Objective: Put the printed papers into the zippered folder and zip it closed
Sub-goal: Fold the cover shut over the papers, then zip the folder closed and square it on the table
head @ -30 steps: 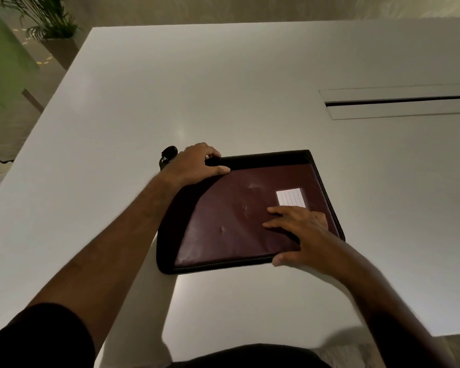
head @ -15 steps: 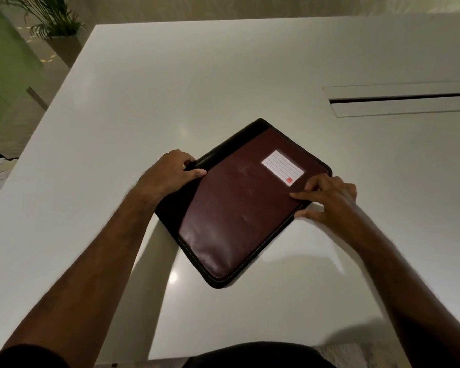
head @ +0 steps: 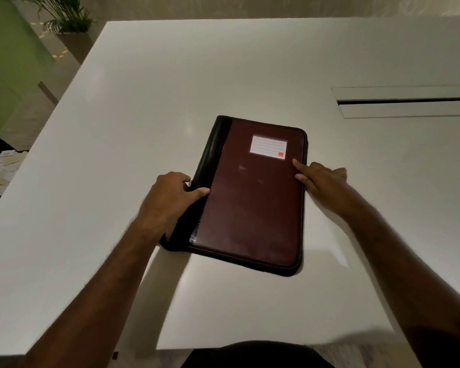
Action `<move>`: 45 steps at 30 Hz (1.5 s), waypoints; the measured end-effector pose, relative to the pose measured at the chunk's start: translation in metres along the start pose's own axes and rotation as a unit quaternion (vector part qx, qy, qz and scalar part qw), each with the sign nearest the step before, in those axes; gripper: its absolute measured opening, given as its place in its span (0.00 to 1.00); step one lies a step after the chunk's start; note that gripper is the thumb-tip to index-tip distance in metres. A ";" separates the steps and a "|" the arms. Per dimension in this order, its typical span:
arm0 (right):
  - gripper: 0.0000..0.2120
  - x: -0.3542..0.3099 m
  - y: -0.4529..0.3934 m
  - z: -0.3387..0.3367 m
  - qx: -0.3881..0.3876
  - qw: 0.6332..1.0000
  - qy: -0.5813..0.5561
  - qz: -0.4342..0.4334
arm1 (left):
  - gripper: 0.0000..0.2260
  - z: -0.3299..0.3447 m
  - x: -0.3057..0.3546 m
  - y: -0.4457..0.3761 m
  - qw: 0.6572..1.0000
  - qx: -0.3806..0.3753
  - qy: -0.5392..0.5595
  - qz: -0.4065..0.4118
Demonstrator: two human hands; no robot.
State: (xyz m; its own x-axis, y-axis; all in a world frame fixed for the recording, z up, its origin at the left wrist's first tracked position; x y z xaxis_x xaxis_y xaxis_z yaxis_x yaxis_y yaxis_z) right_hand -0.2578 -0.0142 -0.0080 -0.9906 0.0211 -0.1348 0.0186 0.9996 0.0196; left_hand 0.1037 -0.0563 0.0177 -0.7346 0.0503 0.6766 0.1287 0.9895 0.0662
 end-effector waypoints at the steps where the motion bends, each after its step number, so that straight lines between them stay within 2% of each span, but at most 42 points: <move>1: 0.23 0.001 -0.005 0.000 0.001 1.000 0.000 0.006 | 0.23 0.004 0.003 0.003 1.000 -0.001 -0.007 0.005; 9: 0.21 0.006 -0.010 -0.004 -0.007 0.999 -0.012 0.051 | 0.15 0.023 0.009 0.034 0.999 -0.010 0.047 0.010; 12: 0.19 -0.002 0.006 -0.022 0.077 0.993 -0.001 0.089 | 0.13 0.024 0.008 0.042 0.996 -0.028 0.079 0.013; 14: 0.14 -0.021 0.022 -0.033 0.121 0.988 -0.032 0.089 | 0.14 0.022 0.003 0.048 0.993 -0.048 0.107 0.009; 16: 0.07 -0.051 0.039 -0.037 0.117 0.989 -0.070 0.065 | 0.11 0.018 -0.004 0.059 0.985 -0.077 0.153 0.011; 18: 0.09 -0.092 0.059 -0.037 0.091 0.991 -0.097 0.017 | 0.07 0.009 -0.010 0.074 0.974 -0.106 0.193 0.048; 21: 0.12 -0.154 0.089 -0.027 0.039 0.988 -0.135 -0.068 | 0.16 -0.003 -0.021 0.095 0.960 -0.146 0.220 0.098; 24: 0.15 -0.201 0.112 -0.014 -0.022 0.981 -0.143 -0.126 | 0.18 -0.005 -0.037 0.109 0.940 -0.194 0.260 0.108; 29: 0.17 -0.251 0.130 0.002 -0.101 0.970 -0.096 -0.197 | 0.26 -0.006 -0.050 0.120 0.945 -0.244 0.171 0.139; 33: 0.21 -0.262 0.135 0.010 -0.122 0.975 -0.026 -0.186 | 0.12 -0.006 -0.043 0.122 0.950 -0.228 0.126 0.172; 36: 0.23 -0.265 0.136 0.013 -0.116 0.978 0.010 -0.173 | 0.09 -0.006 -0.044 0.124 0.956 -0.213 0.097 0.178; 40: 0.25 -0.270 0.136 0.015 -0.092 0.980 0.037 -0.170 | 0.11 -0.004 -0.058 0.130 0.960 -0.218 0.109 0.137; 45: 0.20 -0.272 0.137 0.016 -0.026 0.986 0.046 -0.158 | 0.06 0.002 -0.067 0.136 0.957 -0.240 0.119 0.116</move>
State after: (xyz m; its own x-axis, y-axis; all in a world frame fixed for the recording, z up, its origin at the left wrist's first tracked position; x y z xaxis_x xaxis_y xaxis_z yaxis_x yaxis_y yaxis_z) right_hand 0.0162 0.1169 0.0159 -0.9539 -0.2955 -0.0517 -0.2978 0.9537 0.0425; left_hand 0.1694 0.0753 -0.0196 -0.4845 0.1718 0.8578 0.6023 0.7766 0.1847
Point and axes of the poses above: each hand's wrist, its own y-axis away from the middle knuckle, its own z-axis out of the palm, x = y × z, the point moved 8 cm from there along -y, towards the middle knuckle, and after that the axes turned 9 degrees about y, right-handed, at the moved point
